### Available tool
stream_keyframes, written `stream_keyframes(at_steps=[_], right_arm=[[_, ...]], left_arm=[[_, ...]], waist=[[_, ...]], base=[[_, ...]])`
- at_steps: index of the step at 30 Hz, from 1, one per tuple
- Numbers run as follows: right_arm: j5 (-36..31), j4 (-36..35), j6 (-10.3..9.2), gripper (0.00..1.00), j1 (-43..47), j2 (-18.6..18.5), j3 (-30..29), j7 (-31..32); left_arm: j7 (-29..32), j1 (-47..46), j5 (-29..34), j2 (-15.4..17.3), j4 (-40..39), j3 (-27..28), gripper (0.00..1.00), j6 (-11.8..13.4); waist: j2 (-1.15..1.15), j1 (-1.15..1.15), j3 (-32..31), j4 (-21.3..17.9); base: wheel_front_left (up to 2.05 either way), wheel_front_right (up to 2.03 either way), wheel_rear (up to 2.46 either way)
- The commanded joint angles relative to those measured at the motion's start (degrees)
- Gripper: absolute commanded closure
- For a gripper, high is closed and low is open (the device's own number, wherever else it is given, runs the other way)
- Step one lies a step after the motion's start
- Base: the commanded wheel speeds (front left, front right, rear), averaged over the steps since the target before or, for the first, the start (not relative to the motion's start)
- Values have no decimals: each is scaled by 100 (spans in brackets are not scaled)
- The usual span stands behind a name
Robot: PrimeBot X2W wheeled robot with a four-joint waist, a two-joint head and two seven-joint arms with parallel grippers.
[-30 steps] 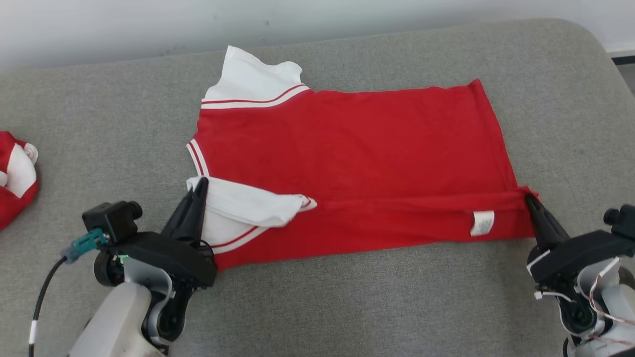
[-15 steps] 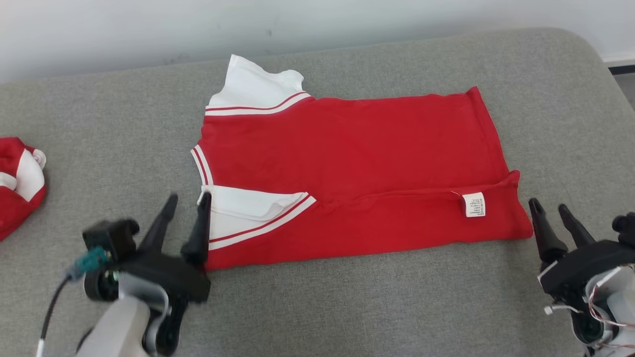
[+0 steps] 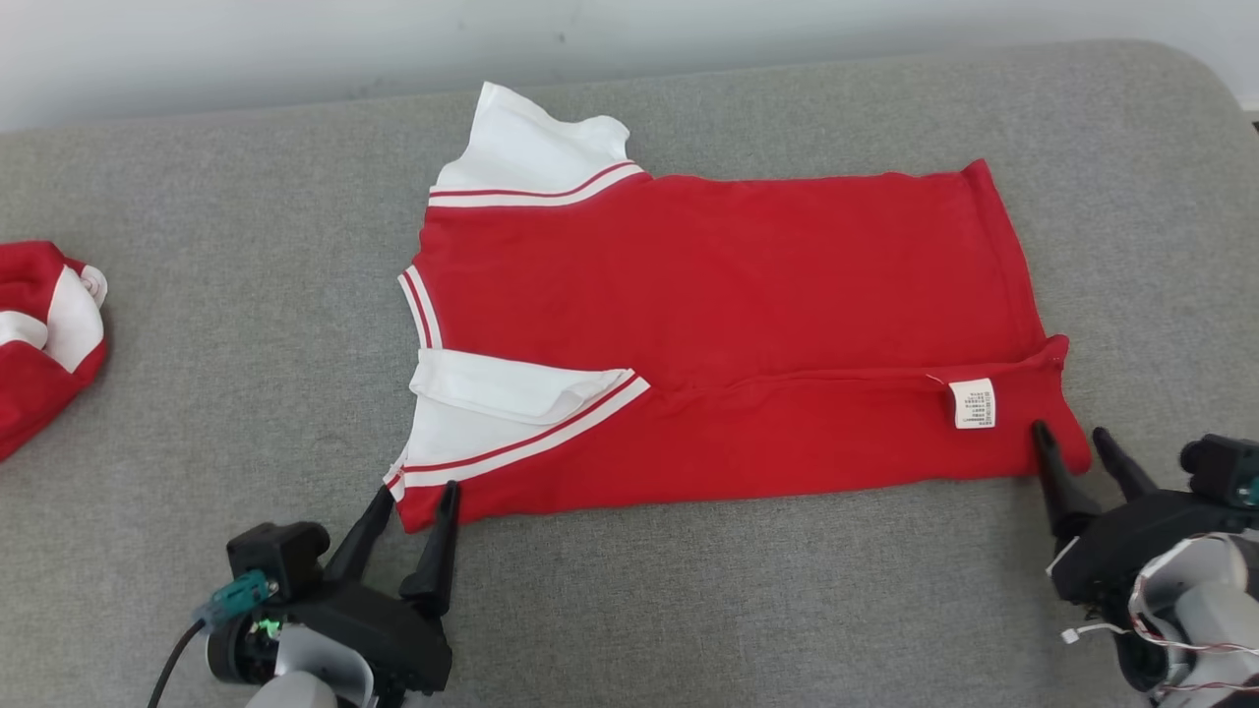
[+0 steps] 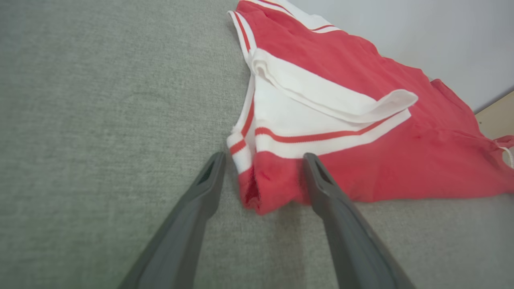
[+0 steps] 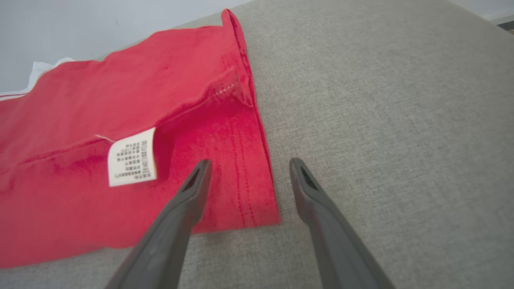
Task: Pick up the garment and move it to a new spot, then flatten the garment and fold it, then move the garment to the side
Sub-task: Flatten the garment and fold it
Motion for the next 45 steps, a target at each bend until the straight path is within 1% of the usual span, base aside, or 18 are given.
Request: stream_keyframes(at_steps=[1, 3, 4, 5, 6, 7, 13, 19, 23, 28, 34, 39, 40, 41, 42, 45], right_arm=[[-70, 83, -14, 0, -71, 71, 53, -3], [-94, 220, -14, 0, -161, 124, 146, -6], [-105, 292, -14, 0, -192, 149, 209, 21], [-105, 365, -14, 54, -205, 182, 270, 47], [-78, 441, -14, 82, -218, 209, 308, 52], [-54, 504, -14, 100, -228, 223, 345, 33], [76, 719, -14, 100, -231, 208, 503, -147], [379, 662, -15, 100, 15, 213, 615, -312], [536, 507, -15, 100, 413, 242, 685, -411], [728, 210, -15, 100, 1122, 139, 595, -527], [723, -201, -15, 100, 1891, -96, 364, -568], [620, -434, -15, 100, 2189, -86, 181, -513], [443, -527, -15, 27, 2205, -59, 196, -469], [443, -527, -15, 27, 2205, -59, 196, -469], [410, -557, -15, 0, 2203, -5, 146, -467], [231, -665, -15, 0, 2141, 99, 1, -487]], left_arm=[[28, -89, 85, 2, 54, -23, 0, 19], [80, -135, 59, -44, 142, -72, 0, -2], [89, -155, 50, -57, 177, -85, 37, -4], [95, -181, 45, -74, 221, -97, 66, -16], [98, -208, 31, -97, 259, -109, 91, -31], [97, -244, 28, -110, 305, -116, 100, -39], [-12, -239, -64, -131, 493, 12, 100, -49], [-98, 151, -125, -76, 414, 235, 100, -46], [-127, 647, -119, -116, 212, 307, 100, -30], [-139, 1262, -11, -207, -130, 316, 100, 24], [-140, 1744, 75, -293, -460, 375, 100, 95], [-141, 1861, 147, -371, -535, 458, 100, 106], [-140, 1924, 158, -415, -504, 471, 0, 101], [-140, 1924, 158, -415, -504, 471, 0, 101], [-140, 1933, 159, -439, -492, 476, 0, 92], [-141, 1909, 213, -471, -532, 586, 0, 68]], waist=[[0, 0, 37, 16], [0, 0, 50, 25], [0, 0, 50, 31], [0, 0, 43, 42], [0, 0, 29, 59], [0, 0, 1, 84], [0, 0, -301, 213], [0, 0, -670, 385], [0, 0, -877, 534], [0, 0, -1091, 694], [0, 0, -1188, 733], [0, 0, -1187, 646], [0, 0, -1200, 565], [0, 0, -1200, 565], [0, 0, -1208, 535], [0, 0, -1255, 444]], base=[[0, 0, 0], [0, 0, 0], [0, 0, 0], [0, 0, 0], [0, 0, 0], [0, 0, 0], [0, 0, 0], [0, 0, 0], [0, 0, 0], [0, 0, 0], [0, 0, 0], [0, 0, 0], [0, 0, 0], [0, 0, 0], [0, 0, 0], [0, 0, 0]])
